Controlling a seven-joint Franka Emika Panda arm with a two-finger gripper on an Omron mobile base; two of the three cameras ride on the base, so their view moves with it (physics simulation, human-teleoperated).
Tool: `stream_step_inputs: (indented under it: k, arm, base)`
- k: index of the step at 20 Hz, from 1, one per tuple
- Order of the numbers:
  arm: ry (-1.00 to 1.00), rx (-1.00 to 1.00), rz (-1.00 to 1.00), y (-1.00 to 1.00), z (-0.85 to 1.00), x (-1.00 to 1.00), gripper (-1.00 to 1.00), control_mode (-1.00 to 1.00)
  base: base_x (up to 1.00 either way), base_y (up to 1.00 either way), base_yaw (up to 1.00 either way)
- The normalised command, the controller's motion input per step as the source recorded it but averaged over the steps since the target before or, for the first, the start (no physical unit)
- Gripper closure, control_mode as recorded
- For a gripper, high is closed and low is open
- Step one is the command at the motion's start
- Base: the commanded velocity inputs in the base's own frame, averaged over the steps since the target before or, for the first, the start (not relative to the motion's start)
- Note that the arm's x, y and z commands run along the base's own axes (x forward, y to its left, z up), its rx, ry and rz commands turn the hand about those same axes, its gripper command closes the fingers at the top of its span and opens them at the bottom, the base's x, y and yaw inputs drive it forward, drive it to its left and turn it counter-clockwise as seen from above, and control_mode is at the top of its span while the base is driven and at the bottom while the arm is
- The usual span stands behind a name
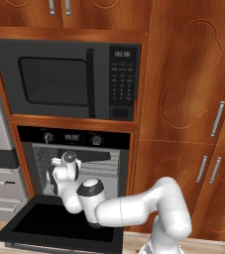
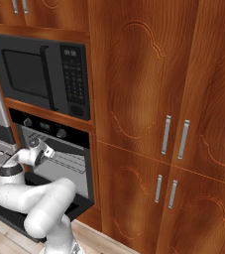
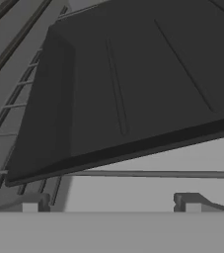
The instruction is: Take the baked cake out of the oven and place it on the plate for cooling. Then close the oven door.
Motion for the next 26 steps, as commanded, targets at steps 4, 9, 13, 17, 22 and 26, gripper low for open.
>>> stream_step_inputs:
  k: [4,9,13,17,22,26]
  arm:
    - [-0.13,-0.08,0.04,0.30,-0.50,-0.27,-1.00,-1.00]
    - [-0.06,-0.01,0.09,0.20,-0.05,-0.65,-1.00,-1.00]
    - [-0.05,-0.02,0.08,0.11,0.00,-0.79,-1.00,-1.00]
    - [0.00,-0.01,0.00,0.01,0.15,-0.71,-1.00,-1.00]
    - [0.00,-0.01,0.00,0.00,0.23,-0.78,-1.00,-1.00]
    - [0.00,0.00,0.00,0.01,0.22,-0.79,-1.00,-1.00]
  base:
    - [0.00,0.00,0.00]
    - [0.00,0.00,0.00]
    - [0.00,0.00,0.00]
    - [0.00,0.00,0.00]
    - [0.00,0.00,0.00]
    - [0.00,0.00,0.00]
